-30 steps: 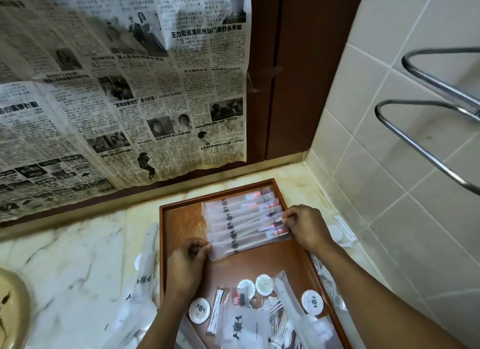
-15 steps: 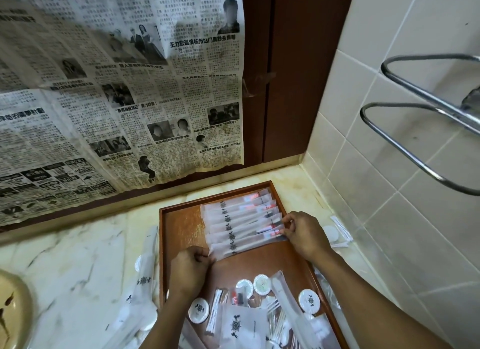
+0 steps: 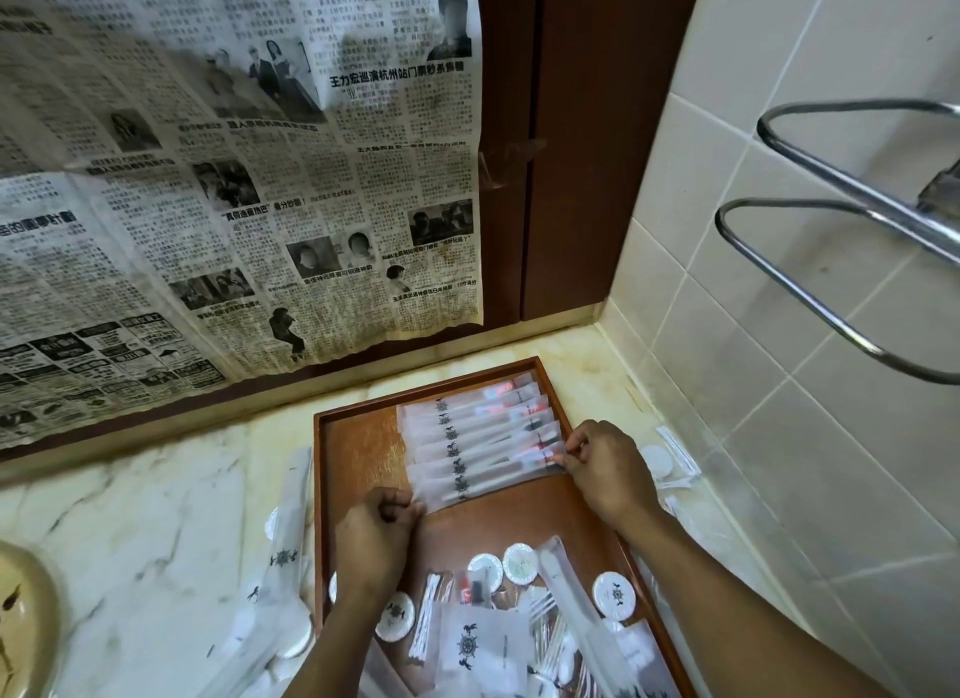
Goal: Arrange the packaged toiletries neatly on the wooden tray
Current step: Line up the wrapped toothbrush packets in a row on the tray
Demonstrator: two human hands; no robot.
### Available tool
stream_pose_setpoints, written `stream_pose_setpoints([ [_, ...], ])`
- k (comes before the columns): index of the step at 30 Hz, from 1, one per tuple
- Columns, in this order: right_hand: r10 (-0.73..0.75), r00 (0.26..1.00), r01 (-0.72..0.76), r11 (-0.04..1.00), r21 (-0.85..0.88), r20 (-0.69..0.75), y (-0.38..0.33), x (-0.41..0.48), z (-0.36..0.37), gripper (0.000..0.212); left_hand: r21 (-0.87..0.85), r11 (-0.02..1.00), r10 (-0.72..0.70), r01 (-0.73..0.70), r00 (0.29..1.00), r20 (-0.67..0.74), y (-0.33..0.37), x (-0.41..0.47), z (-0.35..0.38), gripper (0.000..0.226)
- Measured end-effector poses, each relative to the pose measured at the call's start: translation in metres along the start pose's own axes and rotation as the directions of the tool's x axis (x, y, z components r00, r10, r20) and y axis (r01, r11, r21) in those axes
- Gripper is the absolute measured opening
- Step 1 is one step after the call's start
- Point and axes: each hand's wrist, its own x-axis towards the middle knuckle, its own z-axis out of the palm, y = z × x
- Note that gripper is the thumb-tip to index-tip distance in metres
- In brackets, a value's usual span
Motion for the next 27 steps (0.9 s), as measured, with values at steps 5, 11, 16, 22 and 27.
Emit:
stream_pose_setpoints([
  [5, 0.013, 0.996, -0.022, 0.994, 0.106, 0.087, -0.012, -0.036, -0.019, 0.012, -0.05, 0.999, 0.022, -0.02, 0.999, 0.049, -0.004, -0.009, -0.008, 0.02],
  [11, -0.016, 0.931, -0.043, 0.987, 0.152, 0.364, -0.035, -0.117, -0.02, 0.021, -0.037, 0.993, 0.118, -0.114, 0.986, 0.117, -0.019, -0.056, -0.012, 0.019],
  [16, -0.109, 0.92, 0.124, 0.992, -0.015, 0.377, -0.056, -0.164, 0.004, 0.04, 0.102, 0.956, 0.251, -0.277, 0.945, 0.21, -0.026, -0.083, -0.016, 0.022],
  [22, 0.111, 0.95, -0.14, 0.987, 0.082, 0.293, -0.054, -0.181, 0.005, 0.029, 0.018, 0.95, 0.301, -0.313, 0.927, 0.222, -0.027, -0.096, -0.027, 0.026],
  [27, 0.345, 0.938, -0.347, 0.932, 0.101, 0.041, -0.034, -0.188, -0.01, 0.015, 0.033, 0.958, 0.273, -0.285, 0.941, 0.198, -0.037, -0.099, -0.039, 0.03],
])
